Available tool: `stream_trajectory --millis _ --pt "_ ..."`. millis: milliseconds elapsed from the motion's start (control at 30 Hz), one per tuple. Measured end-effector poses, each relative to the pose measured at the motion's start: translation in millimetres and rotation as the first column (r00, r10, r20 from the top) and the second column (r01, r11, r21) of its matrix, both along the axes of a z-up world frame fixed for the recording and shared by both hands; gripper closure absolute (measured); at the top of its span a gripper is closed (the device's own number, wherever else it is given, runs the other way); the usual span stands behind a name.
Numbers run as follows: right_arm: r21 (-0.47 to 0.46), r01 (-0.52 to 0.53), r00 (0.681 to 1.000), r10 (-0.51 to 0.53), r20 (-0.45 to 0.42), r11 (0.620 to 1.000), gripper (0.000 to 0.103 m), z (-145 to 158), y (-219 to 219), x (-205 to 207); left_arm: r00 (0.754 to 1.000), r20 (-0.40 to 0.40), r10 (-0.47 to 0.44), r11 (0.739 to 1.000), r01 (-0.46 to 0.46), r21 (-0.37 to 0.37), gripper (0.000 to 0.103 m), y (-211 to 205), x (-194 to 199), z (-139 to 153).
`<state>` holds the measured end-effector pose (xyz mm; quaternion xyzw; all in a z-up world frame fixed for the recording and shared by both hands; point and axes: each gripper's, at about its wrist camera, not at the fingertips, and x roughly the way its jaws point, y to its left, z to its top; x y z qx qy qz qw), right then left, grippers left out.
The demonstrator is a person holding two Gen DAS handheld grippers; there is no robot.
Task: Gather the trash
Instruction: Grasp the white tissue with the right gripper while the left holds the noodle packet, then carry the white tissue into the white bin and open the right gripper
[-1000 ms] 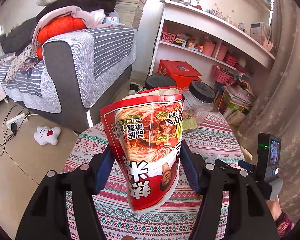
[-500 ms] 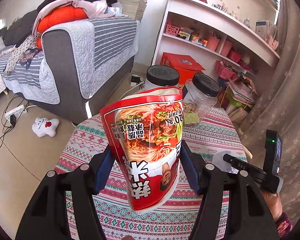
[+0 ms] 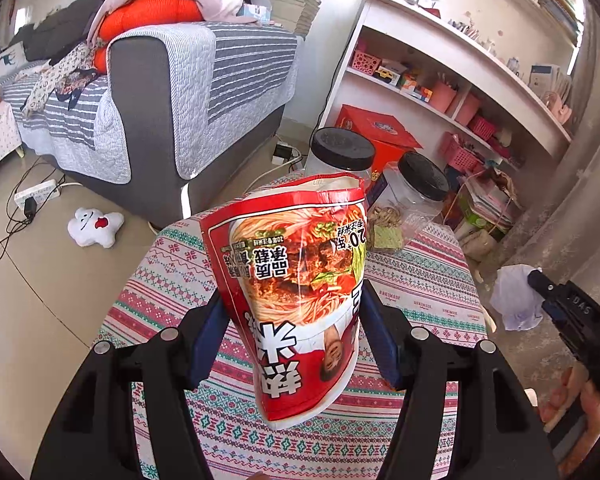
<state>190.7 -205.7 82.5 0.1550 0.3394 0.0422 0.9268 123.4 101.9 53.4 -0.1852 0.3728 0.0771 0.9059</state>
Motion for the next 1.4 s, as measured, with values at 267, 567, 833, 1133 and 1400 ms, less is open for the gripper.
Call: stream_trajectory --millis 267,567,833,1133,1400 --pt "-0.016 0.072 0.994 -0.070 0.089 0.997 0.071 39.4 -57.5 -38.8 0.998 0.050 -0.048 0.998 0.047 0.031 0.041 -42.2 -7.5 24.8" --pt "-0.198 0.176 0.982 -0.159 0.102 0.964 0.071 42.8 -156.2 -96.0 0.970 0.127 -0.208 0.977 0.199 0.081 0.041 -123.8 -12.3 48.3" --pt "-0.154 0.279 0.960 -0.277 0.034 0.948 0.070 23.8 -247.7 -121.8 0.941 0.129 -0.312 0.950 0.312 0.020 0.040 -195.8 -4.8 45.0" --pt "-0.098 0.345 0.938 -0.346 0.009 0.933 0.038 17.0 -293.8 -139.4 0.895 0.104 -0.434 0.900 0.434 0.026 0.040 -265.9 -15.2 34.4" --pt "-0.083 0.334 0.943 -0.334 0.016 0.939 0.024 19.7 -301.3 -145.2 0.878 0.100 -0.468 0.883 0.469 0.014 0.040 -280.0 -20.8 29.3"
